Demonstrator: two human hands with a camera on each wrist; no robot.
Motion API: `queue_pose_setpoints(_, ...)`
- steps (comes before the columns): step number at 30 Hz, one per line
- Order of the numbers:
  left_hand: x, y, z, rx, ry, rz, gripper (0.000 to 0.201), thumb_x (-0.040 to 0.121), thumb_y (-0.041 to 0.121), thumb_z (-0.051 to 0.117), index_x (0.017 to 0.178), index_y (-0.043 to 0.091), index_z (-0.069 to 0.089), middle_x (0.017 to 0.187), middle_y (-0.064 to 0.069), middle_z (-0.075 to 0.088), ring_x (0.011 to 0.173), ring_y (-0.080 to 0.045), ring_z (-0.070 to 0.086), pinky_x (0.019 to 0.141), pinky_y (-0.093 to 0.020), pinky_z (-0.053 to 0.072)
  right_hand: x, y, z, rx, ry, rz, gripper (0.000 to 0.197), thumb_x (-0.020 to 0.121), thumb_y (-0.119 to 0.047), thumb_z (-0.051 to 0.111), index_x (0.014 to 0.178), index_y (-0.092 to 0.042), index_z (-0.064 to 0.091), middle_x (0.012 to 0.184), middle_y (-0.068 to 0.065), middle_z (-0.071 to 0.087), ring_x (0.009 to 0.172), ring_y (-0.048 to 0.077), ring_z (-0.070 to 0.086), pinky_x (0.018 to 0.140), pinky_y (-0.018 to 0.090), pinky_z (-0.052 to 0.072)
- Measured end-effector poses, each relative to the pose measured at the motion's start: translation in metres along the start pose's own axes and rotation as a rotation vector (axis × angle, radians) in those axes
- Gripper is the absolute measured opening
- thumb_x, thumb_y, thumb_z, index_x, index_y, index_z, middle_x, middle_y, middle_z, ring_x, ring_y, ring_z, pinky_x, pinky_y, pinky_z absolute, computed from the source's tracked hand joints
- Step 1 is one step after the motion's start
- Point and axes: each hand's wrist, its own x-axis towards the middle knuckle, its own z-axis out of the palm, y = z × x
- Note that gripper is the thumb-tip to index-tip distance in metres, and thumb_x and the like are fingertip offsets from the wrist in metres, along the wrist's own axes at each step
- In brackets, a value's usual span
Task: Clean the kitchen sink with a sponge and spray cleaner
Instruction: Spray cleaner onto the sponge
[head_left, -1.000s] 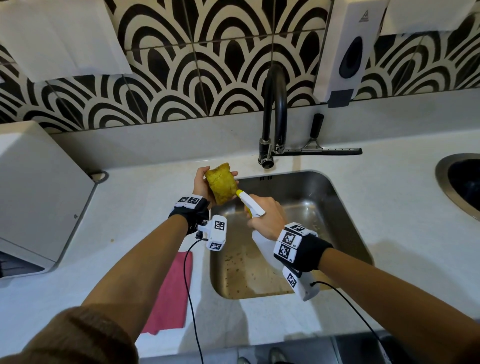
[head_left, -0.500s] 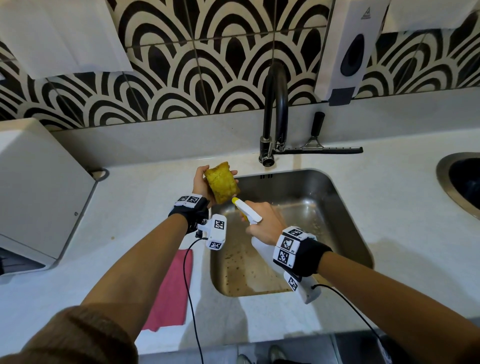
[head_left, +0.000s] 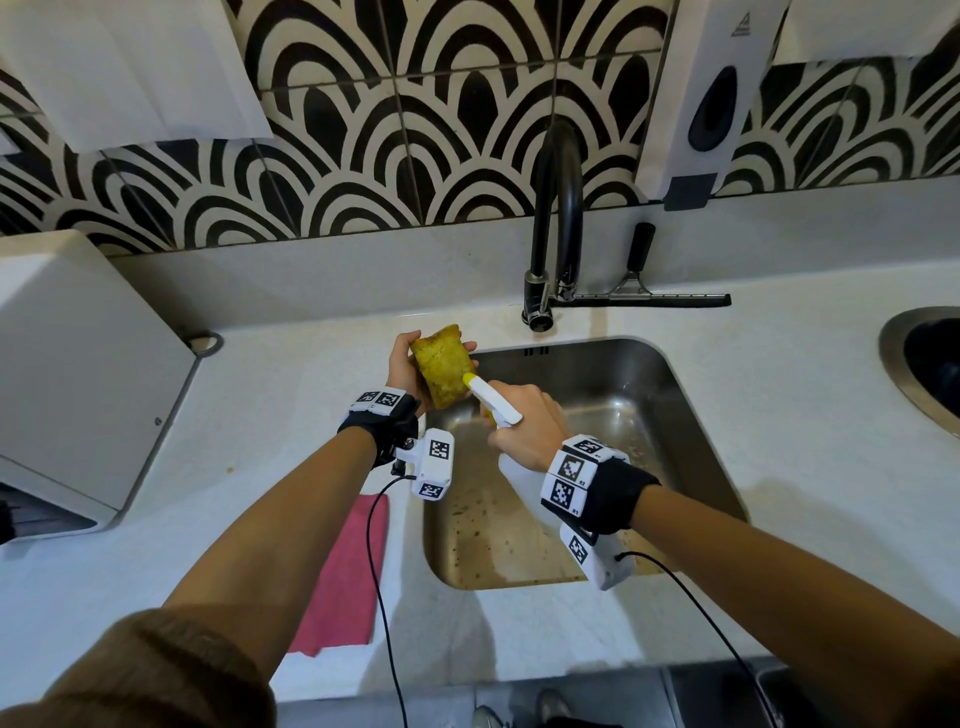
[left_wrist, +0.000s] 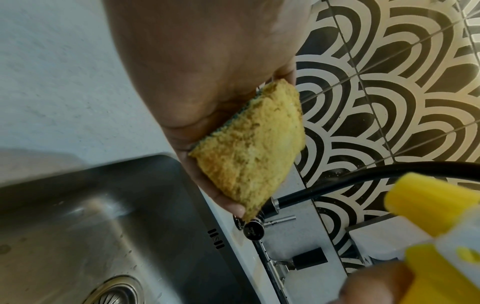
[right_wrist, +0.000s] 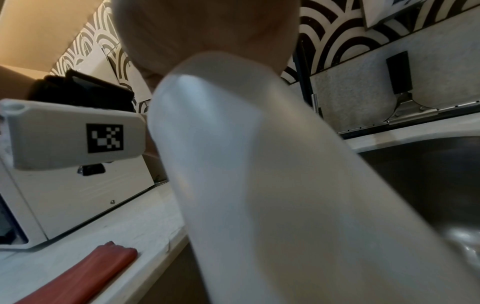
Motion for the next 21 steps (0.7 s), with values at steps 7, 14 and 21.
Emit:
queue_pose_setpoints(7, 0.0, 0.003, -0.002, 0.024, -0.001, -0.003, 0.053, 0.091, 0.047, 0.022, 0.105, 0.013, 0.06, 0.092, -0.009, 0.074, 0.089, -0.03, 0.062, 0.084, -0.039, 0.045, 0.002, 0.005, 0.0, 0.014, 0.027, 0.017, 0.021, 0.07, -0.01, 0.063, 0.084, -0.019, 0.05, 0.08, 0.008, 0.063, 0.07, 0.033, 0.054, 0.061, 0.026, 0.035)
queue_pose_setpoints(14, 0.005, 0.007, -0.002, 0.01, 0.0, 0.007, 0.053, 0.091, 0.046, 0.023, 0.108, 0.012, 0.06, 0.094, -0.011, 0.073, 0.088, -0.031, 0.064, 0.086, -0.042, 0.046, 0.001, 0.012, 0.007, -0.022, -0.006, -0.008, 0.023, 0.068, -0.01, 0.063, 0.087, -0.016, 0.053, 0.078, 0.008, 0.063, 0.07, 0.035, 0.056, 0.06, 0.031, 0.042)
queue_pose_setpoints(21, 0.009, 0.01, -0.002, 0.022, 0.005, -0.018, 0.052, 0.089, 0.049, 0.023, 0.108, 0.016, 0.06, 0.096, -0.007, 0.073, 0.089, -0.028, 0.064, 0.082, -0.042, 0.045, 0.0, 0.013, 0.012, -0.043, -0.045, -0.042, 0.017, 0.069, -0.009, 0.061, 0.083, -0.014, 0.053, 0.077, 0.01, 0.064, 0.069, 0.036, 0.058, 0.06, 0.034, 0.046)
